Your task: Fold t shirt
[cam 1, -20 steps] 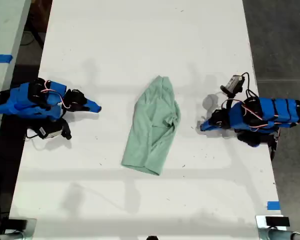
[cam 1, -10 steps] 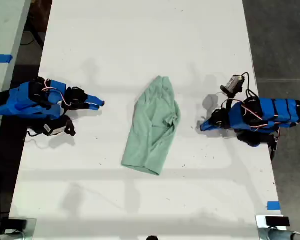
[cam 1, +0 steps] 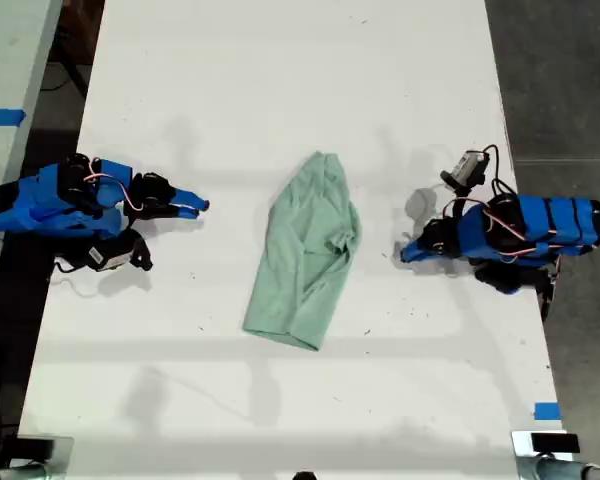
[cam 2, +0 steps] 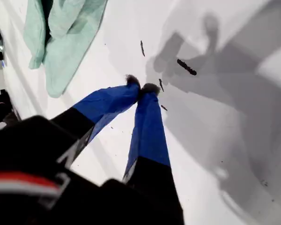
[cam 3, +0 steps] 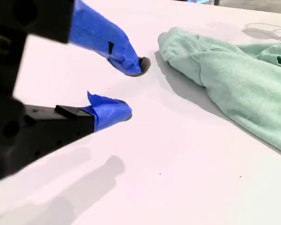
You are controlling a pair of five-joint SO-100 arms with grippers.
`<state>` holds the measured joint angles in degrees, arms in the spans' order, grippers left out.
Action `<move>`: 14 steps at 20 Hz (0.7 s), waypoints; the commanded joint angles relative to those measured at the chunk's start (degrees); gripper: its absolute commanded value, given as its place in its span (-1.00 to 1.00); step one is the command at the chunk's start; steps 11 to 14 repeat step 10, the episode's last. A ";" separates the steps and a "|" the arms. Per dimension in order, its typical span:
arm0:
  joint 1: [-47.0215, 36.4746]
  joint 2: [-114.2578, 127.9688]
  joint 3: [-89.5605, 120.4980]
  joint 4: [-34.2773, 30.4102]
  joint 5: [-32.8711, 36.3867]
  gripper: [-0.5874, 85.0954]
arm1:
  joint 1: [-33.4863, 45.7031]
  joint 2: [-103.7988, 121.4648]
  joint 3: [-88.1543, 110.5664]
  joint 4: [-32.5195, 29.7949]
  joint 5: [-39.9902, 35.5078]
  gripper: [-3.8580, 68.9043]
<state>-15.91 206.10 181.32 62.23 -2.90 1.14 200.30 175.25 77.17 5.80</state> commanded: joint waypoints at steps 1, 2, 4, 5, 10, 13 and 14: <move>-1.14 0.35 0.18 0.09 -0.88 -0.72 | -0.53 0.35 3.08 -1.41 0.00 -0.83; -1.14 0.35 0.18 0.09 -0.88 -0.72 | -0.53 0.35 3.08 -1.41 0.00 -0.83; -1.14 0.35 0.18 0.09 -0.88 -0.72 | -0.35 0.35 3.08 -1.41 -0.26 -0.83; -1.14 0.35 0.18 0.09 -0.88 -0.72 | -0.35 0.35 3.08 -1.41 -0.35 -0.83; -1.14 0.35 0.18 0.09 -0.88 -0.72 | -0.70 0.35 3.08 -1.41 -0.44 -0.83; -1.14 0.35 0.18 0.09 -0.88 -0.72 | -0.70 0.35 3.08 -1.41 -0.44 -0.83; -1.14 0.35 0.18 0.09 -0.88 -0.72 | -0.70 0.35 3.08 -1.41 -0.44 -0.83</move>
